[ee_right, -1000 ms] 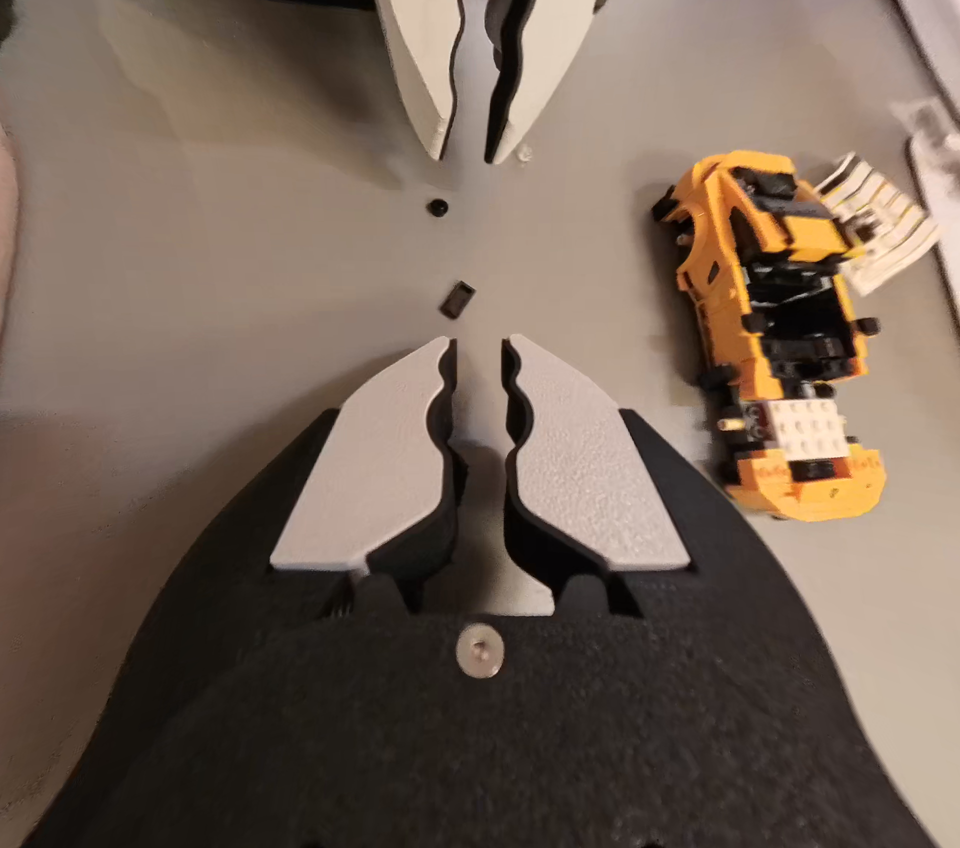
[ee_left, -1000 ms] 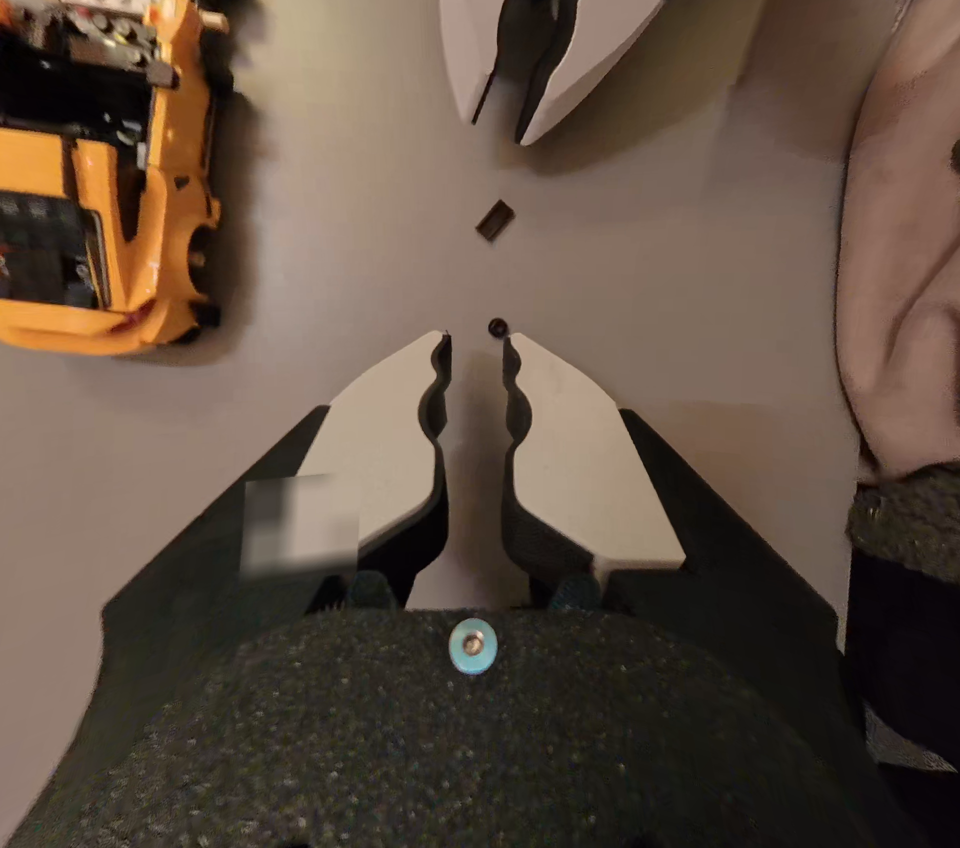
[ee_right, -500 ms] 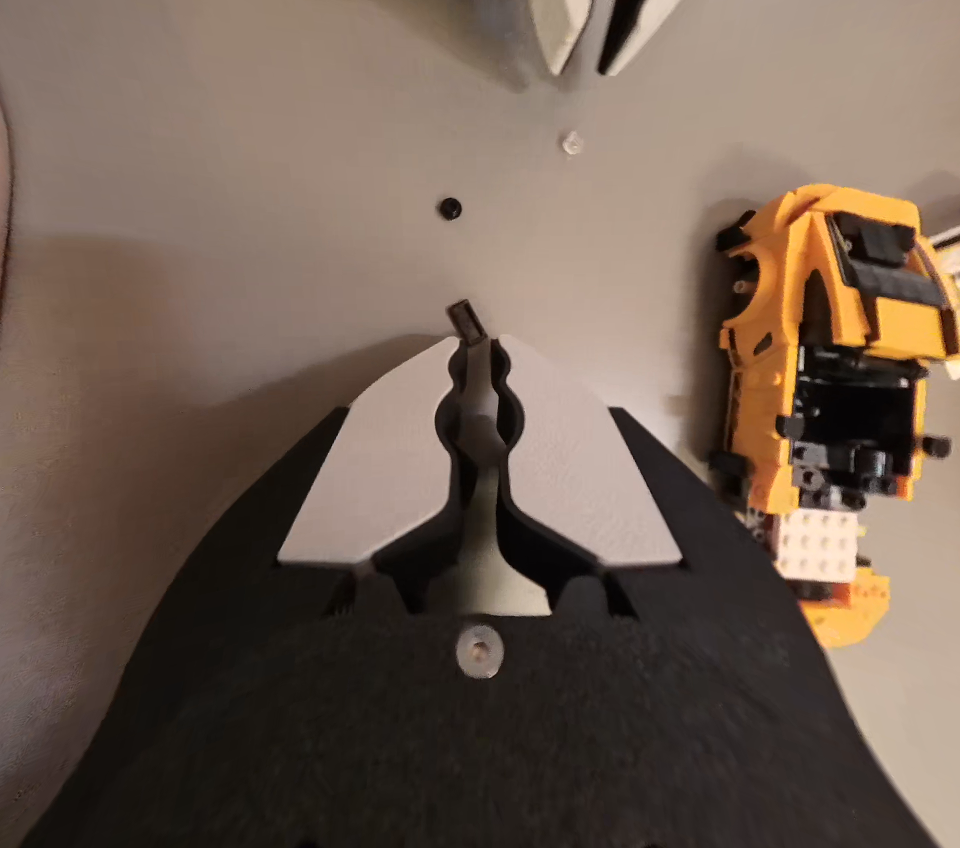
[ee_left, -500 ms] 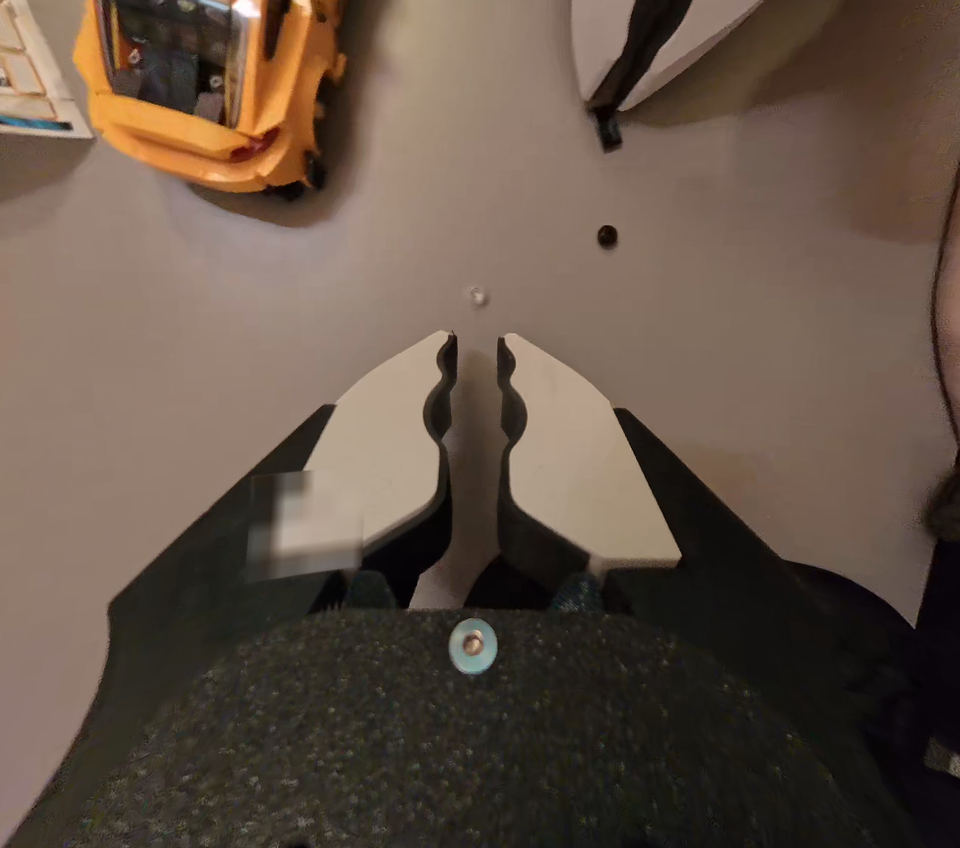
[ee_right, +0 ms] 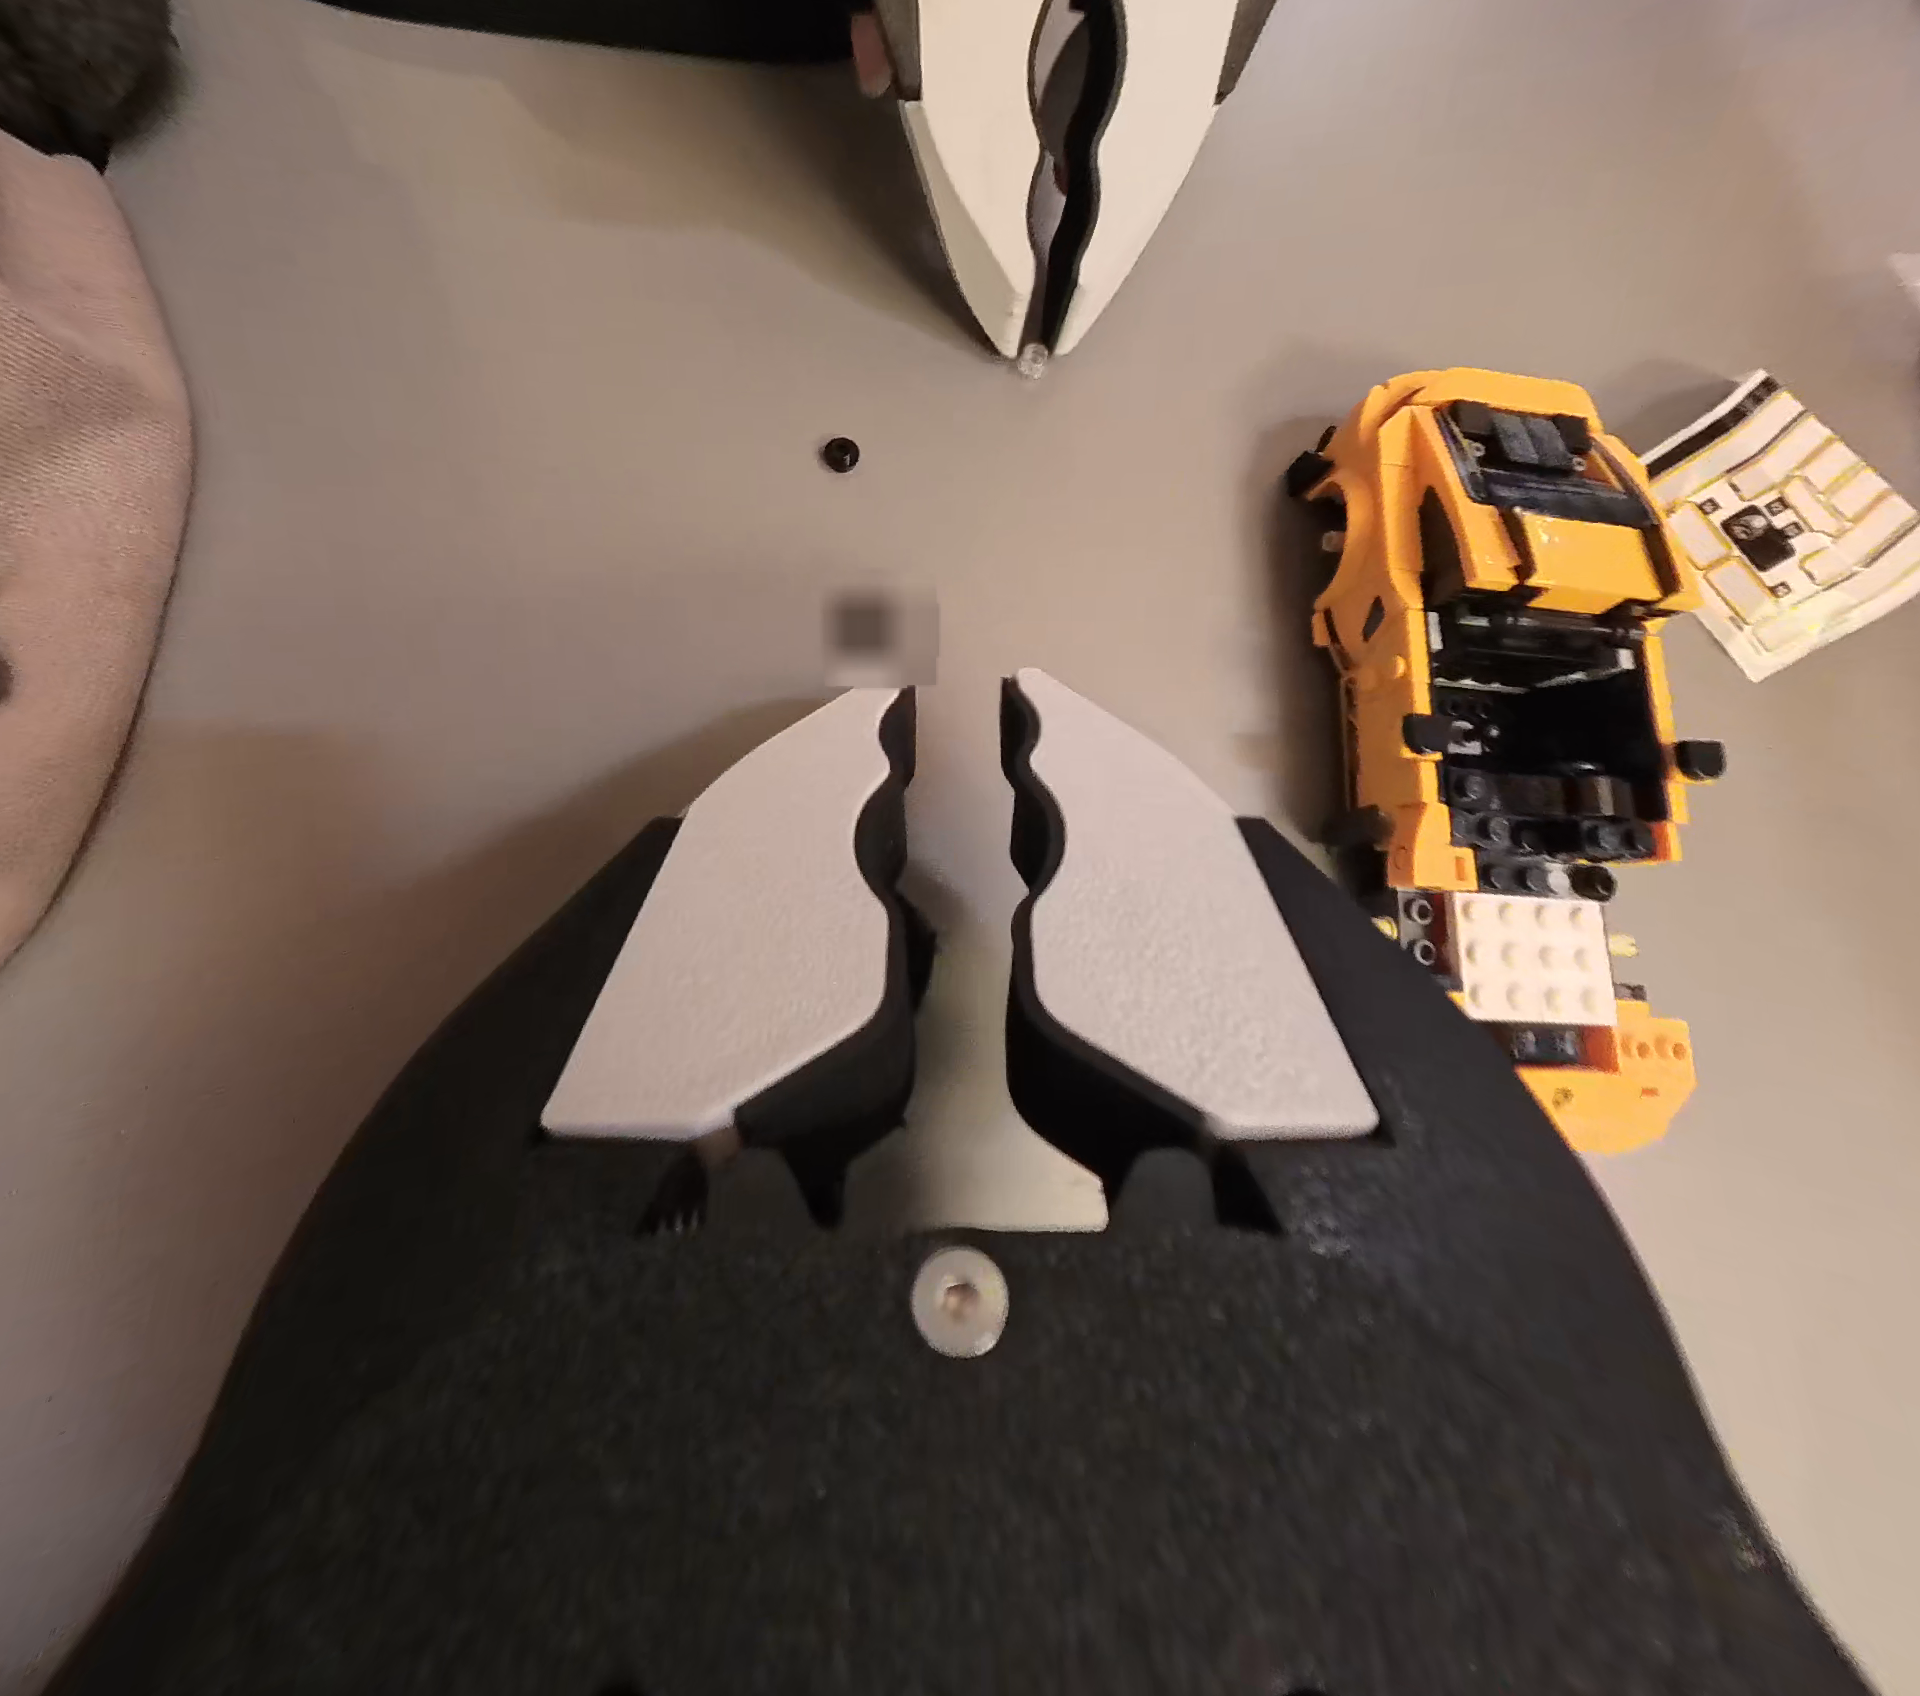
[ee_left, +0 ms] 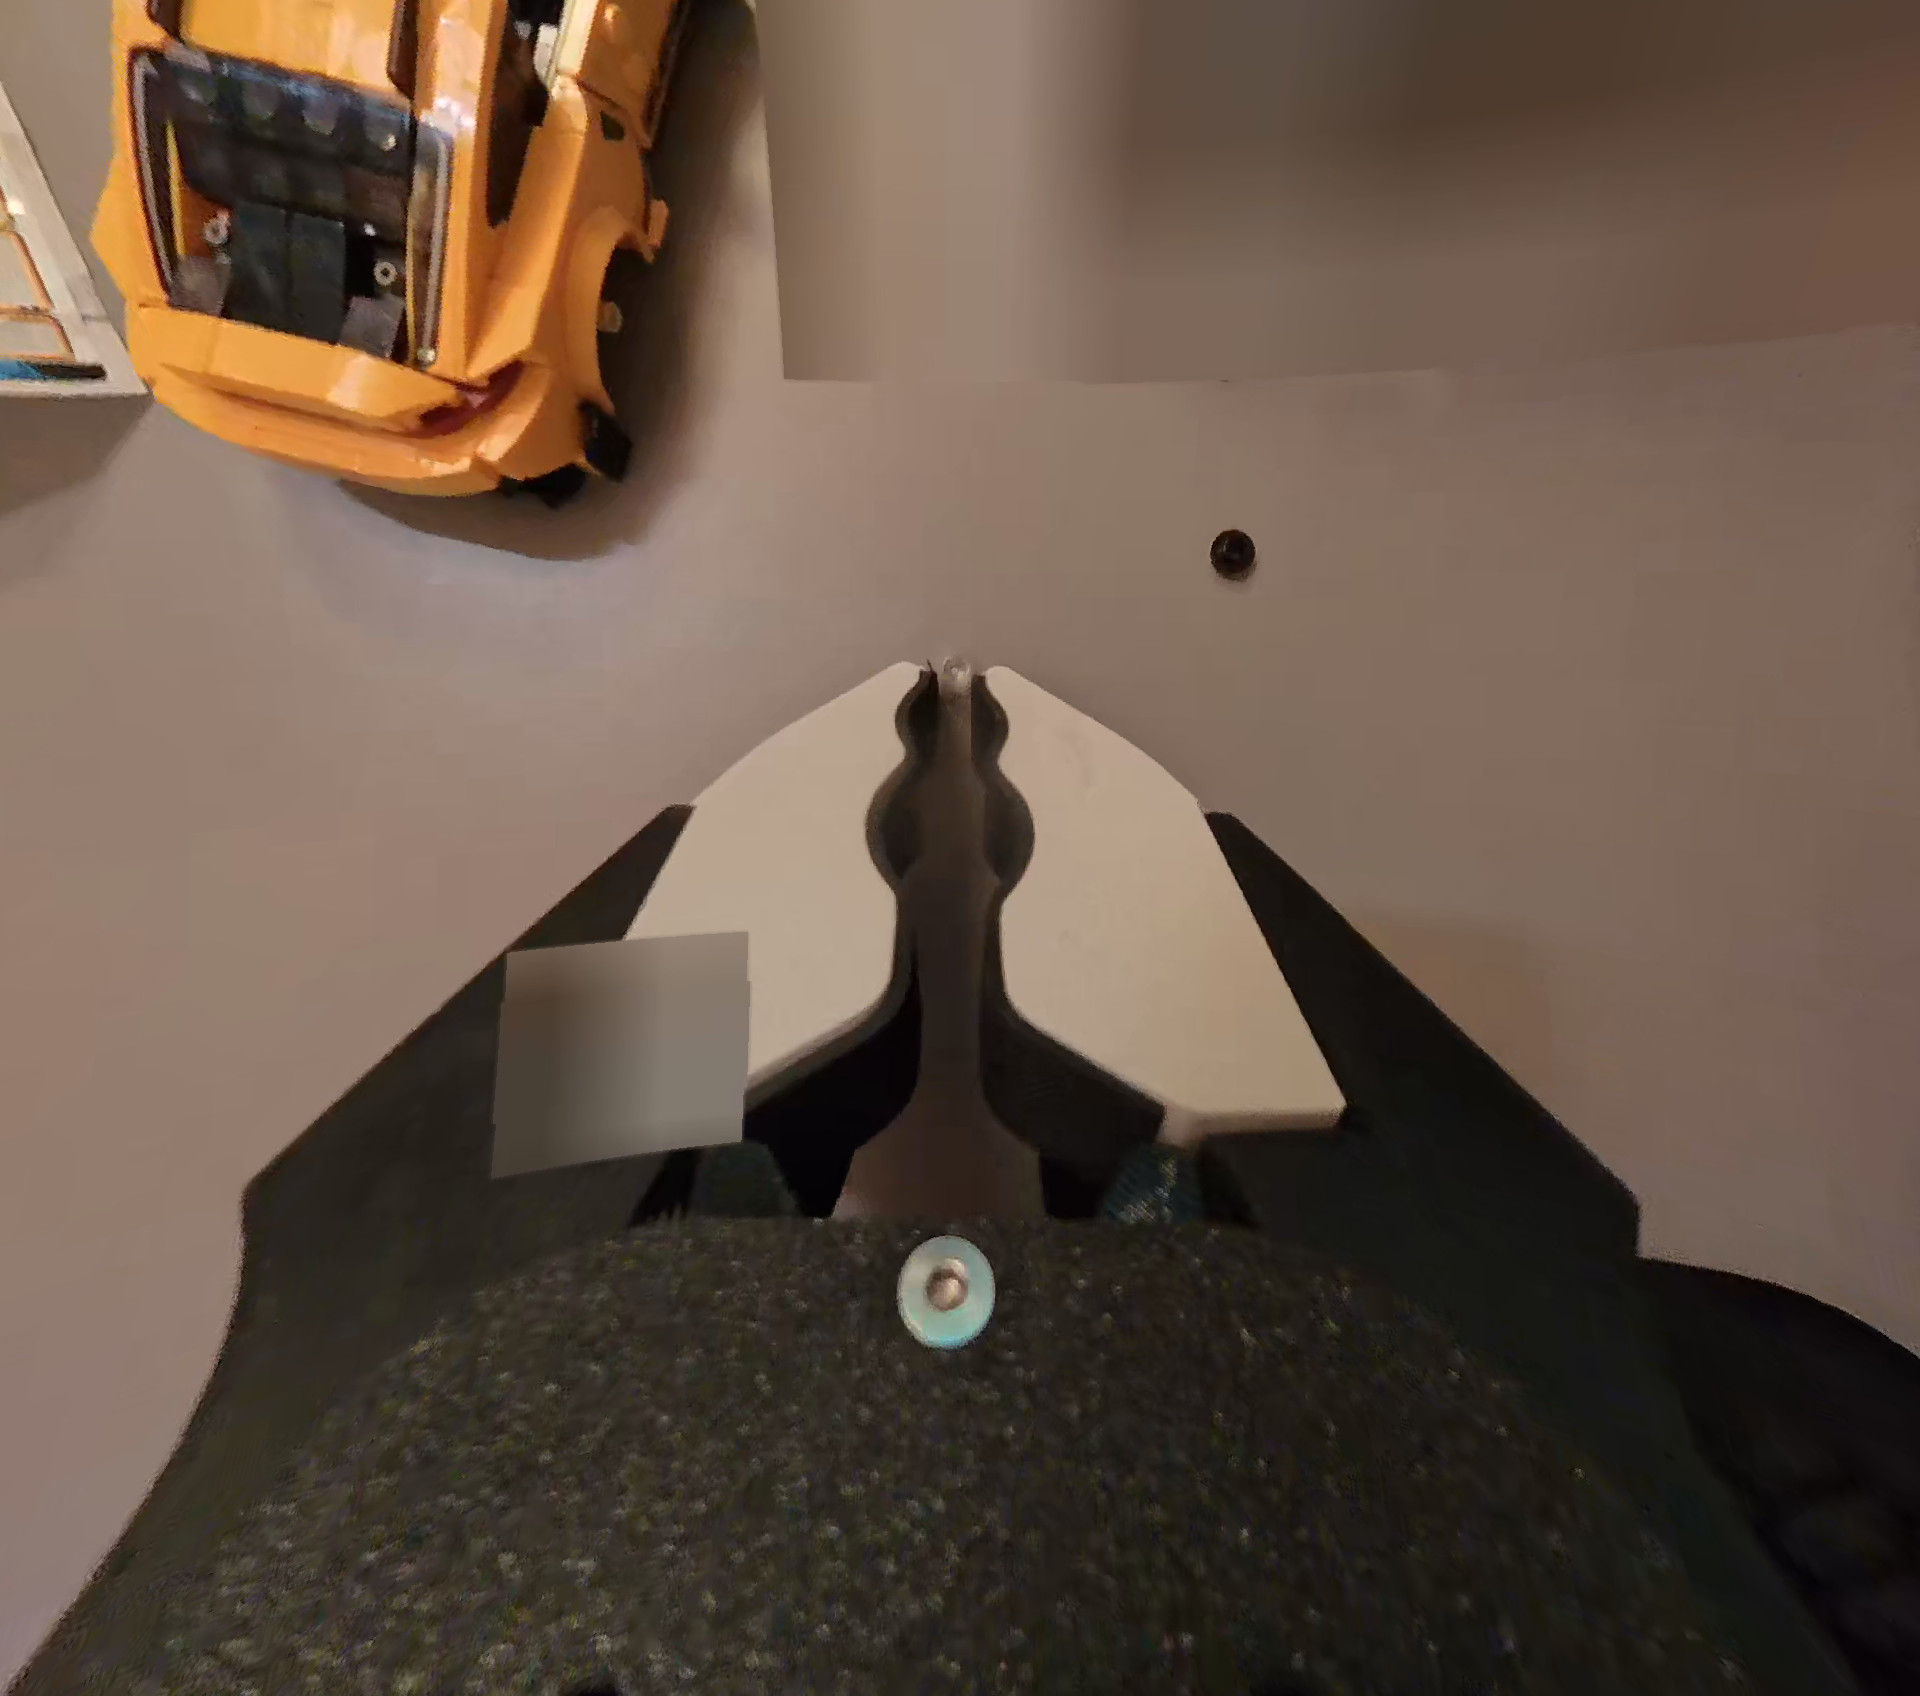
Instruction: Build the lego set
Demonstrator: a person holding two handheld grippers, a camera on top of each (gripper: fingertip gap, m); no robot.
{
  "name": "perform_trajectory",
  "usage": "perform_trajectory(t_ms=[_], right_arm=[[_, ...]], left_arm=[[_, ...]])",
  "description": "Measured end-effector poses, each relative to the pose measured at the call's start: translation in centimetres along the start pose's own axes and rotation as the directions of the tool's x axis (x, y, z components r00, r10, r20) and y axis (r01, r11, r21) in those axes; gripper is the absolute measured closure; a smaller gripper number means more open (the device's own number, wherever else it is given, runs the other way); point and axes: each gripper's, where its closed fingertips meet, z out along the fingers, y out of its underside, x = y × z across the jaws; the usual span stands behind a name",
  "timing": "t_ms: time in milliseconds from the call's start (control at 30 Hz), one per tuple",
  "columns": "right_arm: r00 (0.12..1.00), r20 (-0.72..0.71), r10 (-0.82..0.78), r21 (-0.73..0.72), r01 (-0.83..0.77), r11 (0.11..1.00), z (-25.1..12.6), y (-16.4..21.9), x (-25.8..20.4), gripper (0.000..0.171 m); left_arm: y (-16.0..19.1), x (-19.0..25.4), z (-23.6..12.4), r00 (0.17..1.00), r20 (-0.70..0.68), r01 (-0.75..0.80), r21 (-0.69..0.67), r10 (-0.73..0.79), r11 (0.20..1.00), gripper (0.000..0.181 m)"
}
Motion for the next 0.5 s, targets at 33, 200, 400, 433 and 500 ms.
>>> perform_trajectory(t_ms=[33, 200, 400, 433, 500], right_arm=[[1.000, -0.006, 0.001, 0.005, -0.001, 1.000, -0.1, 0.0, 0.1, 0.156], [1.000, 0.000, -0.005, 0.021, 0.005, 1.000, -0.5, 0.1, -0.2, 0.156], [0.999, 0.011, 0.038, 0.019, -0.039, 0.999, -0.1, 1.0, 0.1, 0.156], [0.999, 0.008, 0.046, 0.024, -0.046, 0.999, 0.0, 1.0, 0.2, 0.156], [0.998, -0.007, 0.062, 0.010, -0.061, 0.998, 0.3, 1.4, 0.7, 0.157]], left_arm=[[-0.4, 0.2, 0.0, 1.000, -0.003, -0.016, 0.019, 0.016, 1.000, 0.176], [-3.5, 1.9, -0.3, 0.996, -0.031, -0.072, 0.155, 0.078, 0.985, 0.181], [-3.2, 1.8, 1.1, 0.998, -0.041, -0.044, 0.113, 0.049, 0.993, 0.180], [-3.3, 1.8, 1.2, 0.998, -0.038, -0.039, 0.115, 0.043, 0.993, 0.175], [-3.5, 1.9, 1.5, 0.998, -0.051, -0.031, 0.115, 0.037, 0.993, 0.175]])
